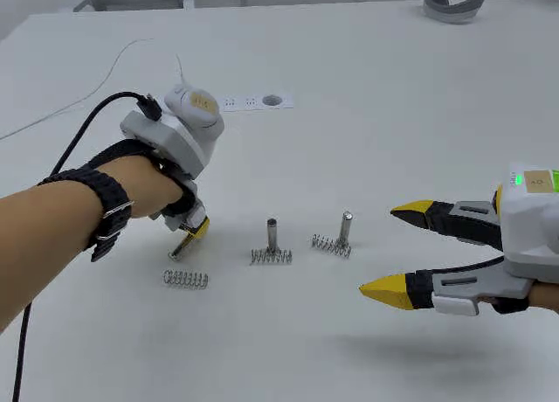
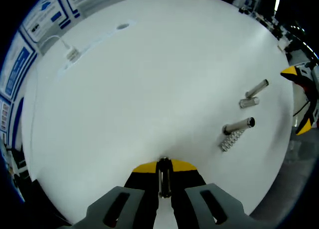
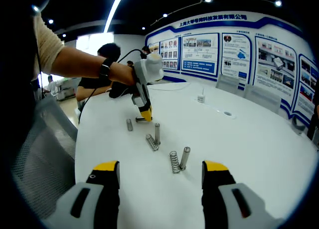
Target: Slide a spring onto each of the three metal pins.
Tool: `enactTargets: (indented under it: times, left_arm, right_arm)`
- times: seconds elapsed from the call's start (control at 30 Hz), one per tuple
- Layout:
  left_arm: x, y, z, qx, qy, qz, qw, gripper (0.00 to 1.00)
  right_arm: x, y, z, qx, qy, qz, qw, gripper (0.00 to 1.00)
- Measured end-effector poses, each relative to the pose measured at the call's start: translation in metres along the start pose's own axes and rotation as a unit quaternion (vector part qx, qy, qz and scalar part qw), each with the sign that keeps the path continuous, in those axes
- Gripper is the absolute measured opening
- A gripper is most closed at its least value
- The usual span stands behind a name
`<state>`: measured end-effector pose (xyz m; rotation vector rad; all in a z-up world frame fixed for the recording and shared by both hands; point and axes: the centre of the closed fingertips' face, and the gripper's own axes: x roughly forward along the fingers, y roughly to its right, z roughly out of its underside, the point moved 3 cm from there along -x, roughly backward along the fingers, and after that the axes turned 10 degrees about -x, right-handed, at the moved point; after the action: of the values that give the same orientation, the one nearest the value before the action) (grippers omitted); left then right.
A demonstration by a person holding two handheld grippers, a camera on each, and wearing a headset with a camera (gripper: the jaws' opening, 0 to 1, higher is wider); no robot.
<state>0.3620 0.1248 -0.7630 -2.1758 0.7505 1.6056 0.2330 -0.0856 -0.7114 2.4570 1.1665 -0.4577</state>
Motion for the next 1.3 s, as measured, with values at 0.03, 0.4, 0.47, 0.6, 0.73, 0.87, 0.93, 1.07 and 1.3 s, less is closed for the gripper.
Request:
enactTargets:
  times: [0.03, 0.4, 0.47, 0.6, 0.73, 0.87, 0.93, 1.07, 1.3]
  left_arm:
    - [-0.001, 0.000, 0.000, -0.001, 0.002, 0.001, 1.0000, 0.06]
    - [-0.016, 0.001, 0.004, -0.007, 0.027, 0.013, 0.9995, 0.06]
    - [-0.018, 0.002, 0.005, -0.007, 0.030, 0.014, 0.9994, 0.06]
    - [-0.021, 0.003, 0.006, -0.007, 0.035, 0.015, 0.9993, 0.06]
    - [-0.025, 0.006, 0.007, -0.007, 0.042, 0.017, 0.9990, 0.06]
    - [-0.028, 0.006, 0.008, -0.010, 0.050, 0.019, 0.9985, 0.06]
    - [-0.030, 0.006, 0.009, -0.013, 0.057, 0.021, 0.9980, 0.06]
    - [-0.030, 0.005, 0.011, -0.017, 0.063, 0.023, 0.9976, 0.06]
    - [-0.033, 0.002, 0.015, -0.029, 0.077, 0.029, 0.9962, 0.06]
  right_arm:
    - [0.000, 0.000, 0.000, -0.001, 0.000, 0.000, 1.0000, 0.68]
    - [0.001, -0.002, -0.005, -0.009, 0.001, -0.006, 0.9999, 0.68]
    - [0.001, -0.003, -0.006, -0.008, 0.002, -0.008, 0.9999, 0.69]
    - [0.001, -0.003, -0.006, -0.011, 0.003, -0.009, 0.9999, 0.69]
    - [0.001, -0.003, -0.007, -0.013, 0.002, -0.009, 0.9999, 0.69]
    - [0.001, -0.005, -0.008, -0.015, 0.003, -0.011, 0.9998, 0.69]
    - [0.001, -0.005, -0.008, -0.015, 0.003, -0.012, 0.9998, 0.69]
    - [0.002, -0.007, -0.008, -0.016, 0.002, -0.014, 0.9998, 0.69]
    - [0.003, -0.008, -0.011, -0.019, 0.001, -0.016, 0.9997, 0.69]
